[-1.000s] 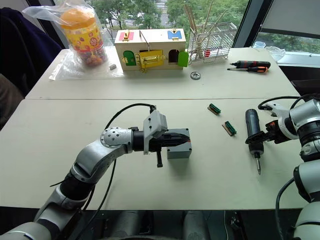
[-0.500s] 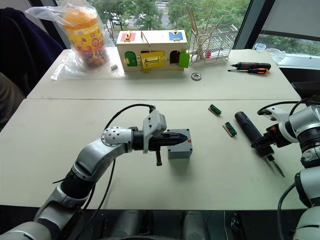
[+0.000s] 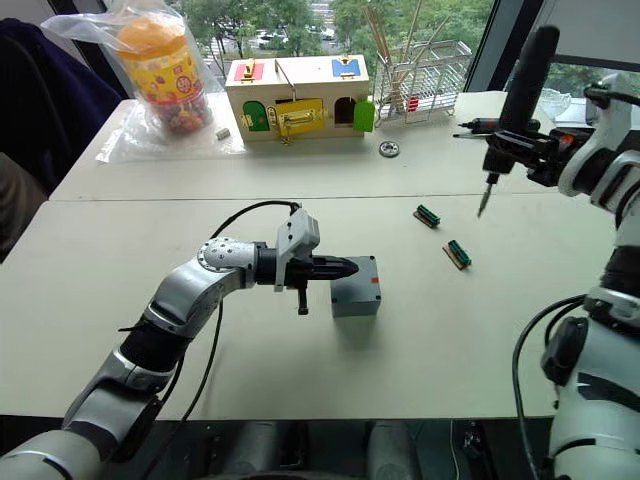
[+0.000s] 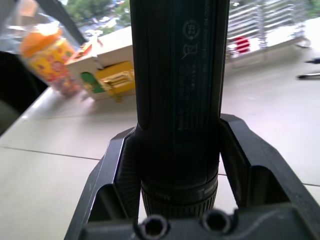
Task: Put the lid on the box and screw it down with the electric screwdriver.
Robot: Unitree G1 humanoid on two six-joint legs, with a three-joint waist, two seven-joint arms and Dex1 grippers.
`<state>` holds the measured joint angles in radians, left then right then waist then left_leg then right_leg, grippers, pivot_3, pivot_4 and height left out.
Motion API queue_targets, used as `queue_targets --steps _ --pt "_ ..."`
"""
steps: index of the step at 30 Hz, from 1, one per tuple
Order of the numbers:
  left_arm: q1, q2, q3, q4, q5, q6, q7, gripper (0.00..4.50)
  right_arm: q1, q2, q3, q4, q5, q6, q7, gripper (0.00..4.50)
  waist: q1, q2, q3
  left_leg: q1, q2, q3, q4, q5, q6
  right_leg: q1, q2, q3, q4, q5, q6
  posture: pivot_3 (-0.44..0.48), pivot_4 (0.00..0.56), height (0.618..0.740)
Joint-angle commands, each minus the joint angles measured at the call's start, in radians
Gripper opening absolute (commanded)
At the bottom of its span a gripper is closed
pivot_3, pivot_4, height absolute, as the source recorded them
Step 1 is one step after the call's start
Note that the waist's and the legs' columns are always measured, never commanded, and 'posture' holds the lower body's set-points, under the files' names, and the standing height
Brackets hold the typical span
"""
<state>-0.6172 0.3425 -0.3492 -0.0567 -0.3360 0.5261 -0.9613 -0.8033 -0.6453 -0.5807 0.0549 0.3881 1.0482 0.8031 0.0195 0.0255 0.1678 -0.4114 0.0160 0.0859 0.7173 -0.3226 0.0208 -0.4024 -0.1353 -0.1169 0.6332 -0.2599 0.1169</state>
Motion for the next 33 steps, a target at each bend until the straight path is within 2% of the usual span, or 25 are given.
queue_targets --steps 1,6,11,17,33 --pt "-0.042 -0.002 0.010 0.012 0.012 -0.019 -0.017 0.00 0.051 0.105 -0.077 -0.293 0.160 0.020 -0.088 1.85 0.003 0.000 0.000 0.000 0.000 0.000 0.000 0.000 0.000 0.000 0.000 0.000 0.000 0.000 0.000 0.000 0.150 0.708" --pt "-0.049 0.015 -0.022 0.024 0.058 -0.025 -0.030 0.00 0.202 0.261 -0.001 -0.466 0.253 -0.036 -0.168 1.85 0.001 0.000 0.000 0.000 -0.001 0.000 -0.001 0.000 0.000 0.000 0.001 0.000 0.001 0.000 0.000 0.000 0.150 0.708" --pt "-0.039 0.013 -0.039 0.031 0.091 -0.022 -0.024 0.00 0.329 0.315 0.110 -0.501 0.242 -0.155 -0.199 1.85 -0.007 0.000 0.000 0.000 -0.001 0.000 -0.001 0.000 0.000 -0.001 0.001 0.001 0.001 0.000 0.000 0.000 0.150 0.708" --pt "-0.031 0.002 -0.037 0.014 0.100 -0.003 -0.014 0.00 0.381 0.311 0.166 -0.490 0.257 -0.231 -0.230 1.85 -0.007 0.000 0.000 0.000 -0.001 0.000 -0.002 0.000 0.000 -0.001 0.001 0.001 0.001 0.000 0.000 0.000 0.150 0.708" --pt "-0.017 0.000 -0.026 -0.006 0.099 0.013 -0.010 0.00 0.422 0.268 0.252 -0.475 0.292 -0.278 -0.260 1.85 -0.007 0.000 0.000 0.000 -0.001 0.000 -0.002 0.000 0.001 -0.001 0.001 0.001 0.001 0.000 0.000 0.000 0.150 0.708"
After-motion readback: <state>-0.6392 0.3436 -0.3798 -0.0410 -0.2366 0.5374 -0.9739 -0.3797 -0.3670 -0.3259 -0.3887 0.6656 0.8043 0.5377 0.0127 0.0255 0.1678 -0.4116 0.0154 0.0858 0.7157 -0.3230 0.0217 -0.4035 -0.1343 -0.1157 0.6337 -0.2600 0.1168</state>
